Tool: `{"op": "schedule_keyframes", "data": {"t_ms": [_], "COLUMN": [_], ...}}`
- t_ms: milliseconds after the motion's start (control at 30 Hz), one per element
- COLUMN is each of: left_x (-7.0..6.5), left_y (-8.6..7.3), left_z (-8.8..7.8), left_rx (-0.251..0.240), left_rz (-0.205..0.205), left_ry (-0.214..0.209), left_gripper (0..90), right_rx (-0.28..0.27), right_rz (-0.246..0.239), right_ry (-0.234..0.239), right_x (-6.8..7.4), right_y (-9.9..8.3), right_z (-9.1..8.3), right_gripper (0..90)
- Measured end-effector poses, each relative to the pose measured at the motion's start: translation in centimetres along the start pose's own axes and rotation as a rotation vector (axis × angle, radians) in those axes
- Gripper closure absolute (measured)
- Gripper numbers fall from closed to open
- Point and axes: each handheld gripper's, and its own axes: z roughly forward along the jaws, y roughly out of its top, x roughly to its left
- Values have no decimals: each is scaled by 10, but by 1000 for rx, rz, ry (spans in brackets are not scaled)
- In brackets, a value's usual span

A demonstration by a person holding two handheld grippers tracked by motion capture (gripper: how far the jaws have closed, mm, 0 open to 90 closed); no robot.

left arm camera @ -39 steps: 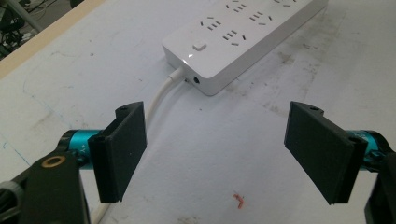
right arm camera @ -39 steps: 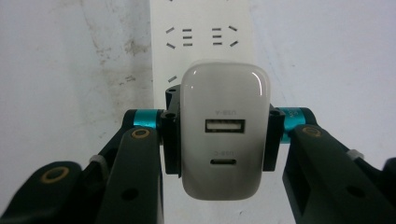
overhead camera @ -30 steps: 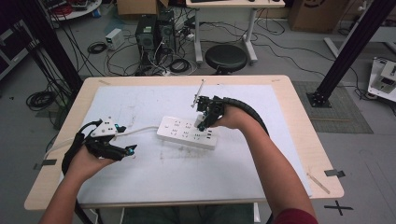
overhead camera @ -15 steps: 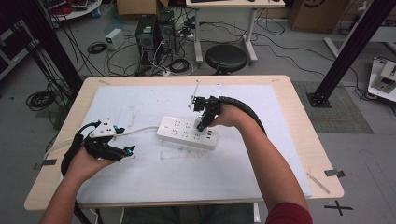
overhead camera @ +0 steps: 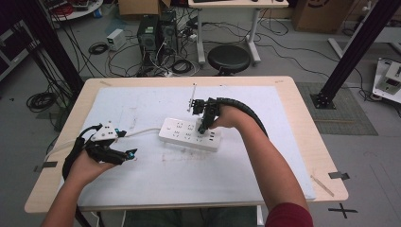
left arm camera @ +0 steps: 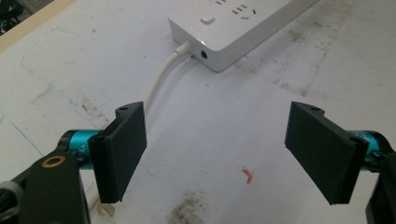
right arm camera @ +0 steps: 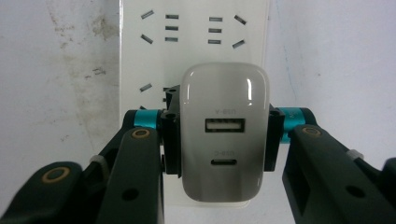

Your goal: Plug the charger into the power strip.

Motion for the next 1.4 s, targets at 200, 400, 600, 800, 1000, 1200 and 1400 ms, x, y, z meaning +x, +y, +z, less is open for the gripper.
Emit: {"op": "schedule_keyframes", "data": {"t_ms": [200,400,600,800,1000,1200,1400], "left_x": [-2,-2,-3,-3,-4,-2,-4], "left_y": [5,6,7,9,10,9,11], "left_z": [3,4,6,8,9,11,15], "left_rx": [-7,2,2,7,6,10,14], "left_rz": [7,7,10,11,6,5,12], "left_ry": [2,0,-3,-6,-5,-4,-12], "left_gripper": [208,208,208,208,209,209,209], "right_rx": [13,12,21,64,77,59,92], "right_rz": [-5,-2,-36,-45,-34,-20,-21], "right_ry": [-25,-13,-34,-66,-32,-26,-56], "right_x": [4,2,5,11,5,4,8], "right_y": [2,2,4,9,10,8,13], "right_z": [0,1,1,6,9,10,14], "right_gripper": [636,636,636,635,636,637,638]}}
